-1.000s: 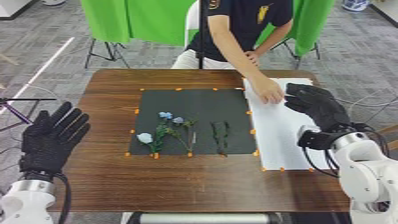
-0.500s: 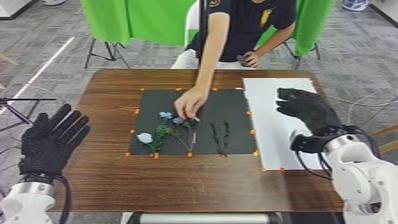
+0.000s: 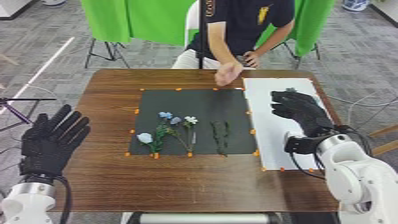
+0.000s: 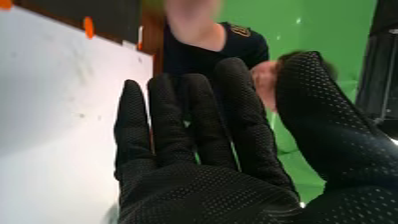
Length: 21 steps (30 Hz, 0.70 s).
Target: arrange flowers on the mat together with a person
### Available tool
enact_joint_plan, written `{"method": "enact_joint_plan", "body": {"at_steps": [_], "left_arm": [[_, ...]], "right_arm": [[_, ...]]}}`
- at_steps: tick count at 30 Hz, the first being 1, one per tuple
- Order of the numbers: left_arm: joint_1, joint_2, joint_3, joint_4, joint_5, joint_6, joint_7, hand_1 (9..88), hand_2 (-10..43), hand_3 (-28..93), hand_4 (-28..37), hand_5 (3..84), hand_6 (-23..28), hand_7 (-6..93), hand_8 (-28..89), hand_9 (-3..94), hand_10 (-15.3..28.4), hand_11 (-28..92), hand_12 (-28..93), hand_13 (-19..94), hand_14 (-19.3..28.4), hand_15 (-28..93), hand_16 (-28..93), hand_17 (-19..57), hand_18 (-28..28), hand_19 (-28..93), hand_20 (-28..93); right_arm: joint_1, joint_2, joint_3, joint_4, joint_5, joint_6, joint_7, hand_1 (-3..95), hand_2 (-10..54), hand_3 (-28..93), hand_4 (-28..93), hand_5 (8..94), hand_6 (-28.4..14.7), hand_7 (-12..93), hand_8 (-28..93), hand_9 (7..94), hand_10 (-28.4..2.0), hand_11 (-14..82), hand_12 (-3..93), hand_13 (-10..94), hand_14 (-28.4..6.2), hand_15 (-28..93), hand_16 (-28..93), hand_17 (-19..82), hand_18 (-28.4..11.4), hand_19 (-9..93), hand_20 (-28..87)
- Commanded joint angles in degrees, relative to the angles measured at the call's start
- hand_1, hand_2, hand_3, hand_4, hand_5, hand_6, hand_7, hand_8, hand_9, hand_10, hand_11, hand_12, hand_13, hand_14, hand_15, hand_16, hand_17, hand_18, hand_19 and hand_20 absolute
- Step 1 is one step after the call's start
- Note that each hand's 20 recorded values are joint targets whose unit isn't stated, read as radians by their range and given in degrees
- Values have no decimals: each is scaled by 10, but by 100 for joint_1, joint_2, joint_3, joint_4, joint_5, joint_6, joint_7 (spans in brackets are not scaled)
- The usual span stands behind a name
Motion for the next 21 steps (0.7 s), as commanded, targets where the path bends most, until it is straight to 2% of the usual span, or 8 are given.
{"method": "enact_joint_plan", "body": {"at_steps": [1, 5, 8, 9, 14, 19, 21], "left_arm": [[144, -57, -23, -14, -37, 46, 40, 272, 141, 684, -283, 447, 73, 103, -87, 408, 151, 161, 97, 322, 162, 279, -36, -19, 148, 289, 112], [120, -65, 26, -7, -31, 36, 38, 272, 142, 684, -283, 447, 73, 104, -88, 409, 151, 161, 96, 322, 162, 281, -37, -19, 148, 289, 113], [178, -71, 13, -31, -50, 30, 73, 271, 142, 685, -283, 446, 73, 104, -88, 408, 151, 161, 96, 321, 162, 282, -38, -19, 148, 288, 113], [150, -73, 20, -17, -29, 28, 40, 271, 142, 685, -283, 446, 73, 104, -88, 408, 151, 161, 96, 321, 162, 282, -38, -19, 148, 288, 113], [161, -75, 8, -25, -25, 26, 47, 271, 142, 686, -283, 445, 73, 103, -88, 407, 151, 162, 96, 322, 162, 284, -38, -20, 148, 289, 114], [203, -91, -2, -45, -85, 28, 105, 271, 143, 685, -283, 446, 72, 105, -88, 407, 150, 162, 96, 322, 162, 284, -39, -20, 148, 289, 113], [196, -94, -7, -40, -70, 18, 113, 271, 143, 685, -283, 446, 72, 105, -88, 407, 150, 162, 96, 322, 162, 284, -39, -20, 149, 289, 113]], "right_arm": [[393, 413, -362, 279, -3008, 698, -974, 347, -2, 797, -277, 464, -35, 204, -147, 368, -139, 116, 104, 265, -150, 220, 63, 95, -158, 443, 51], [885, 563, -426, 608, -3816, 750, -1155, 329, -22, 802, -270, 440, -32, 204, -146, 340, -137, 104, 104, 230, -153, 208, 62, 83, -152, 432, 44], [1347, 642, -511, 1005, -4397, 464, -1221, 326, -25, 802, -269, 429, -29, 204, -145, 332, -135, 100, 105, 224, -152, 205, 63, 81, -151, 431, 43], [1425, 691, -531, 1089, -4553, 414, -1219, 326, -25, 802, -269, 425, -28, 203, -145, 329, -135, 98, 105, 222, -151, 203, 63, 80, -150, 430, 43], [1875, 798, -753, 1610, -5451, 378, -1303, 329, -27, 803, -269, 411, -26, 205, -144, 317, -135, 95, 107, 212, -145, 195, 64, 77, -148, 426, 41], [2516, 920, -1175, 2418, -6153, -120, -1281, 357, -44, 811, -274, 404, -22, 214, -147, 316, -129, 99, 107, 218, -139, 198, 65, 79, -148, 432, 43], [2778, 951, -1356, 2752, -6340, -155, -1346, 370, -50, 810, -277, 395, -23, 216, -148, 315, -129, 100, 107, 219, -138, 200, 65, 81, -149, 435, 43]]}}
